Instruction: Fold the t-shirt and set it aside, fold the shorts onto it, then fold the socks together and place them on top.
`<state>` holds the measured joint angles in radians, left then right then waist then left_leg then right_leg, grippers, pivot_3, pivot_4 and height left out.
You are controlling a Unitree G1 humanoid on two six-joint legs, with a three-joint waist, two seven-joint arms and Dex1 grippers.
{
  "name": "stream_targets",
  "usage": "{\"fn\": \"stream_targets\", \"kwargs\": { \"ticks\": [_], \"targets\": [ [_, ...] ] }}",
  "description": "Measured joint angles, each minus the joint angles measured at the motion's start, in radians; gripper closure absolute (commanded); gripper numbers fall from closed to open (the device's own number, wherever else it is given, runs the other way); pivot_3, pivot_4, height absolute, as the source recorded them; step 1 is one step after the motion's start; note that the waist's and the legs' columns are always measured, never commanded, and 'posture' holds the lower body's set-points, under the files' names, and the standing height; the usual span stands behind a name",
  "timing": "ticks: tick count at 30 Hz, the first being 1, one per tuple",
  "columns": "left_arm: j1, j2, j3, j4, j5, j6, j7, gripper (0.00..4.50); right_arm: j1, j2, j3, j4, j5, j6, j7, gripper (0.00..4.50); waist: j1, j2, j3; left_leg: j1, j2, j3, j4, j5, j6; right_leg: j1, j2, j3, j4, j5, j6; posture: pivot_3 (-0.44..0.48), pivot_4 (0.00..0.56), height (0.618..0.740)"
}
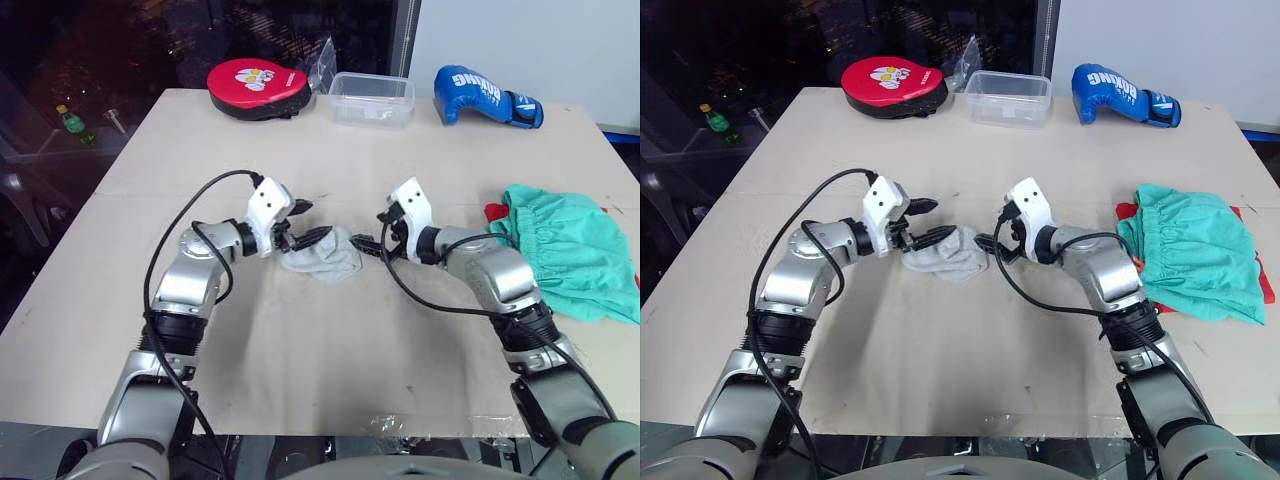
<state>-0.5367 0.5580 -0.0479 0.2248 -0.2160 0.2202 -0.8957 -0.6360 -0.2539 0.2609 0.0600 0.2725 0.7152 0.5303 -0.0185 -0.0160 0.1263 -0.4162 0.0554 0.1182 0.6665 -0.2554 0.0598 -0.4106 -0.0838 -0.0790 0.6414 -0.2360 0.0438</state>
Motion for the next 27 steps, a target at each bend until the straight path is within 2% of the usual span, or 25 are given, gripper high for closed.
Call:
{"fn": "stream_targets", "kwargs": {
  "ticks": [10,15,23,27],
  "targets": [
    [0.011,0.029,0.049,0.026,-0.004,-0.023,0.005,0.96,-0.036,0.09,0.111,0.023,-0.115,-0.086,0.01,0.08,0.003,0.0,0.0,0.0,0.0,0.0,0.0,0.0,0.0,0.0,0.0,0.0,0.0,0.0,0.0,0.0,0.15,0.74],
    [-0.035,-0.035,0.111,-0.014,-0.088,0.029,0.034,0.96,-0.036,0.1,0.141,0.012,-0.141,-0.093,0.039,0.08,0.005,0.0,0.0,0.0,0.0,0.0,0.001,0.0,0.0,0.001,-0.001,0.0,0.0,0.0,0.0,0.0,0.15,0.74],
    [-0.007,-0.051,0.074,-0.09,-0.102,0.078,0.017,0.96,-0.014,0.115,0.119,-0.062,-0.136,-0.089,0.048,0.08,-0.001,0.0,0.0,0.0,0.0,0.0,0.0,0.0,-0.001,0.0,0.0,0.0,0.001,0.0,0.0,0.0,0.15,0.74],
    [0.034,-0.02,0.035,-0.091,-0.076,0.074,-0.017,0.96,0.005,0.1,0.074,-0.111,-0.124,-0.03,0.03,0.08,0.002,0.0,0.0,0.0,0.0,0.0,0.001,0.0,-0.001,0.0,0.0,0.0,0.0,0.0,0.0,0.0,0.15,0.74]
  ]
}}
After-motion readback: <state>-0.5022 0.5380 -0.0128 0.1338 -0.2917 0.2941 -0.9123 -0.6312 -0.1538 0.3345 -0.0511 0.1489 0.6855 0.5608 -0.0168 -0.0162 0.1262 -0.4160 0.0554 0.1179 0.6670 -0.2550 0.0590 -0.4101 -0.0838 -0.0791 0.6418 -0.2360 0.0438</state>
